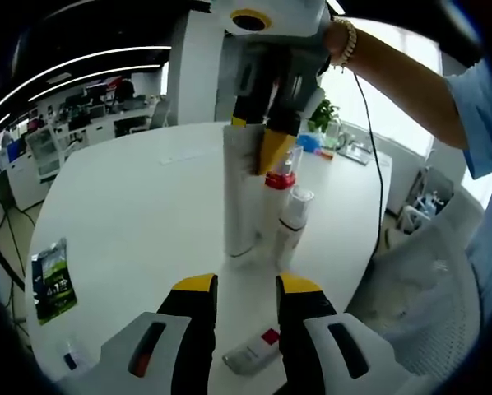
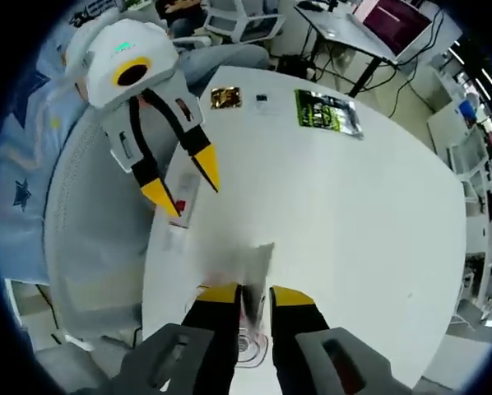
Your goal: Arrange the skincare products in the storage area until every visible bottle or jar stands upright without overlapping.
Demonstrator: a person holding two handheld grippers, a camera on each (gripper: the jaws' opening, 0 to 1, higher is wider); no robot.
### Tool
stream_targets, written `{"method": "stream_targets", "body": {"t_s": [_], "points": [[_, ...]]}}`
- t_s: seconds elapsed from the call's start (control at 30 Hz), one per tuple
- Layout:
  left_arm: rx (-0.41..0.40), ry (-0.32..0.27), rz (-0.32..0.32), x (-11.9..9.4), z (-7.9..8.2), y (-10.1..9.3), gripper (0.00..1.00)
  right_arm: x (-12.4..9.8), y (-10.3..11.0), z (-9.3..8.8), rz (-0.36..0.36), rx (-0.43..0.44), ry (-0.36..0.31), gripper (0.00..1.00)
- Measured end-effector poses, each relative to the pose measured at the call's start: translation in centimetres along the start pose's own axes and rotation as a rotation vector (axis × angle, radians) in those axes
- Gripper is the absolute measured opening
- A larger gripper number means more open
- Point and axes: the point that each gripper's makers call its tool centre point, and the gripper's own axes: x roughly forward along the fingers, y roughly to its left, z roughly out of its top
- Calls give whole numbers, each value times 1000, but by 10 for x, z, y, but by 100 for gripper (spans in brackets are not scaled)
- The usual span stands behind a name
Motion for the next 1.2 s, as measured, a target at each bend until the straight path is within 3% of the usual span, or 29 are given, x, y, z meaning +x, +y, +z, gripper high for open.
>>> {"method": "stream_targets", "body": {"t_s": [0.27, 0.4, 0.53, 0.63, 0.83, 0.97, 1.03, 1.2], "points": [[-8, 3, 5, 0, -1, 1, 24, -40, -16, 11, -169, 10, -161, 18], [-32, -18, 50, -3, 3, 14, 24, -81, -21, 34, -352, 30, -394, 13], [-106, -47, 81, -7, 6, 27, 24, -110, -6, 51, -437, 101, -613, 18], [-137, -66, 86, -9, 9, 31, 25, -113, 13, 58, -470, 91, -717, 17], [-124, -61, 95, -9, 8, 30, 25, -77, 48, 50, -398, 147, -752, 17], [-102, -52, 98, -9, 7, 28, 25, -55, 59, 43, -385, 222, -760, 15], [-82, -44, 103, -10, 6, 27, 25, -40, 70, 41, -335, 268, -763, 15], [-76, -6, 69, -10, 2, 23, 25, 2, 92, 37, -292, 276, -671, 15]]}}
